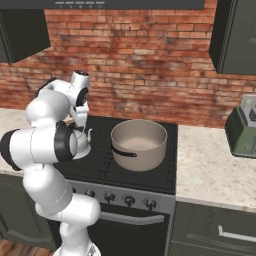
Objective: Pick the kettle from the counter and place it on a stove burner. Then turn the burner on.
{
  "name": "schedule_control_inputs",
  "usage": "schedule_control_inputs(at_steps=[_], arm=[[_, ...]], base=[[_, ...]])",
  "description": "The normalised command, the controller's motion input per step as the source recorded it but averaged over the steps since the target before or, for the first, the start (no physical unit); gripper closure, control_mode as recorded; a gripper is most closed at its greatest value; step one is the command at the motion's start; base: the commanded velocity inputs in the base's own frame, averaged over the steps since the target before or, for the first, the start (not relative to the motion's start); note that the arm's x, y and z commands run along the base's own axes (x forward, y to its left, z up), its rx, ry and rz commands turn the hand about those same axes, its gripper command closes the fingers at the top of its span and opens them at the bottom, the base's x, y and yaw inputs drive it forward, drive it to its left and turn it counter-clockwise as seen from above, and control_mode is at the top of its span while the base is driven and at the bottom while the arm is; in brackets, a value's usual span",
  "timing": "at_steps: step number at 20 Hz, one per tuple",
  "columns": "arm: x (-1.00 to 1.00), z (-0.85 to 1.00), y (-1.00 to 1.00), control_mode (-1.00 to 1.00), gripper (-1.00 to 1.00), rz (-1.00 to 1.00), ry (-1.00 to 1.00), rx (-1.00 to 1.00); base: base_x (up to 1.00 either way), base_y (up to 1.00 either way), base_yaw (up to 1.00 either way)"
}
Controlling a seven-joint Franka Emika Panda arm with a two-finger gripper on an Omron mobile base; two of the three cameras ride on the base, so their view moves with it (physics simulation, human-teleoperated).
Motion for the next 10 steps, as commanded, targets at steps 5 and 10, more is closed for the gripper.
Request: schedule_control_inputs(at_steps=[5, 10], arm=[[-0.64, 0.40, 0.00, -1.00, -1.00, 0.08, -0.13, 0.00], [-0.90, 0.52, 0.04, -1.00, -1.00, 0.18, -0.22, -0.04]], base=[[0.00, 0.00, 0.00], [0.00, 0.00, 0.00]])
